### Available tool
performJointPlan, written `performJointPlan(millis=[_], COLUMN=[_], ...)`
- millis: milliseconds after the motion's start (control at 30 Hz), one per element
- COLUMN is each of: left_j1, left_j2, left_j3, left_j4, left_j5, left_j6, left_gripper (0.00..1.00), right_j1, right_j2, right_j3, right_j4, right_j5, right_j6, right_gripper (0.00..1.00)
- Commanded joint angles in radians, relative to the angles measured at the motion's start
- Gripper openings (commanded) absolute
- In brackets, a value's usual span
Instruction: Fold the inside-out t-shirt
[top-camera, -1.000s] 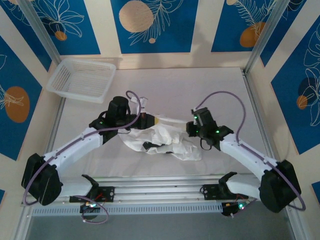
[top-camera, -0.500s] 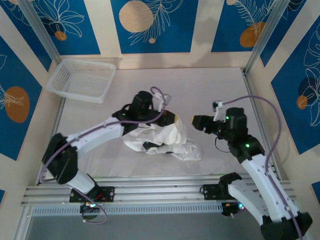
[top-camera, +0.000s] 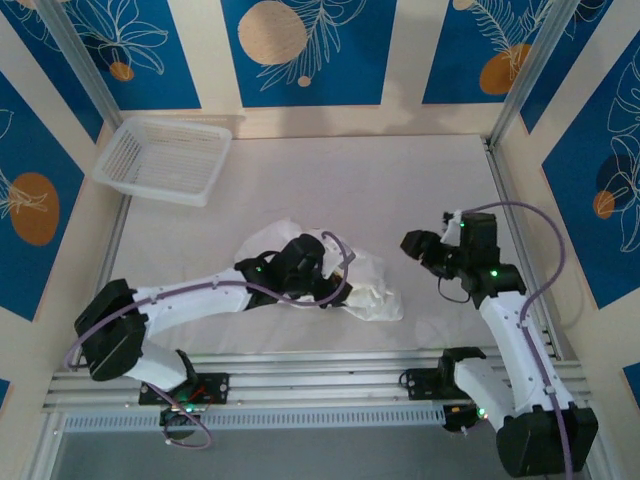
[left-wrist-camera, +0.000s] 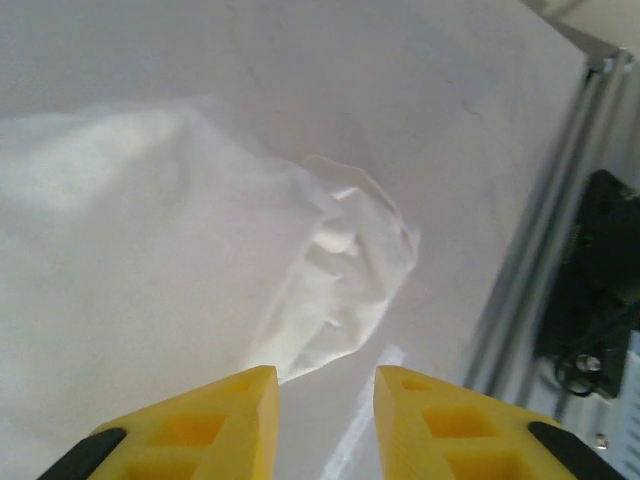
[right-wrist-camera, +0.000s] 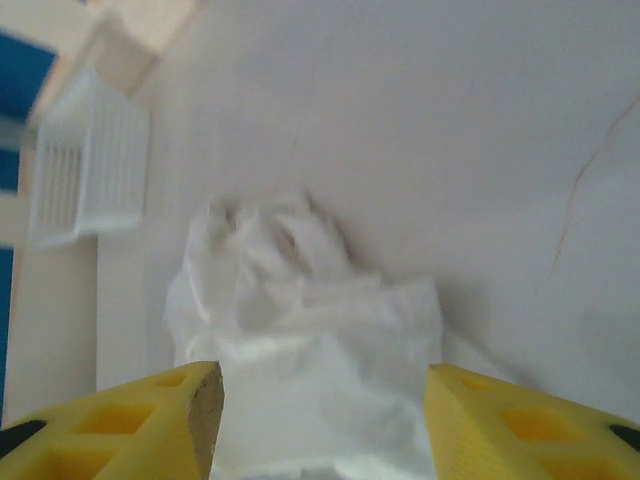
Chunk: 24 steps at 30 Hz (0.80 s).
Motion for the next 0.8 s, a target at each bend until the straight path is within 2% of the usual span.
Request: performJointPlan(millis=[0, 33, 67, 133, 200, 233, 300, 367, 433, 567, 767], left_j1=[0.014, 0.031, 0.061, 0.121, 0.156, 0.164, 0.184, 0.23, 0.287, 0.354, 0.366], left_j2=[-0.028, -0.022, -0.011, 0.024, 0.096, 0.136, 0.175, 0.162, 0.131, 0.075, 0.018], left_j3=[-0.015, -0.009, -0.003, 0.021, 0.077, 0.101, 0.09, 0.006, -0.084, -0.167, -0.206], left_j4=[-0.072, -0.089, -0.093, -0.101, -0.177, -0.218, -0.223, -0.135, -0.038, 0.022, 0.08], left_j5=[-0.177, -0.222, -0.21, -0.149, -0.148, -0.174, -0.186, -0.127, -0.047, 0.018, 0.096], left_j6=[0.039, 0.009, -0.015, -0.058, -0.093, -0.105, -0.133, -0.183, -0.22, -0.185, -0.134], left_gripper=[0.31, 0.31, 0.35, 0.5, 0.56, 0.56, 0.42, 0.24, 0.19, 0.19, 0.37], right_j1=[0.079, 0.09, 0.086, 0.066, 0.053, 0.05, 0.053, 0.06, 0.079, 0.13, 0.217], right_j2=[0.007, 0.009, 0.008, 0.007, 0.013, 0.017, 0.027, 0.035, 0.037, 0.049, 0.137], right_j3=[-0.038, -0.049, -0.063, -0.084, -0.096, -0.096, -0.095, -0.098, -0.105, -0.125, -0.067], right_j4=[-0.005, -0.005, 0.001, 0.018, 0.035, 0.038, 0.045, 0.054, 0.06, 0.118, 0.192], right_j5=[-0.008, 0.041, 0.064, 0.077, 0.078, 0.078, 0.053, 0.021, 0.029, 0.028, 0.074], right_j6=[-0.039, -0.025, -0.003, 0.041, 0.058, 0.059, 0.047, 0.013, -0.033, -0.106, -0.264], right_gripper=[0.55, 0.56, 0.57, 0.58, 0.58, 0.58, 0.58, 0.58, 0.58, 0.58, 0.6])
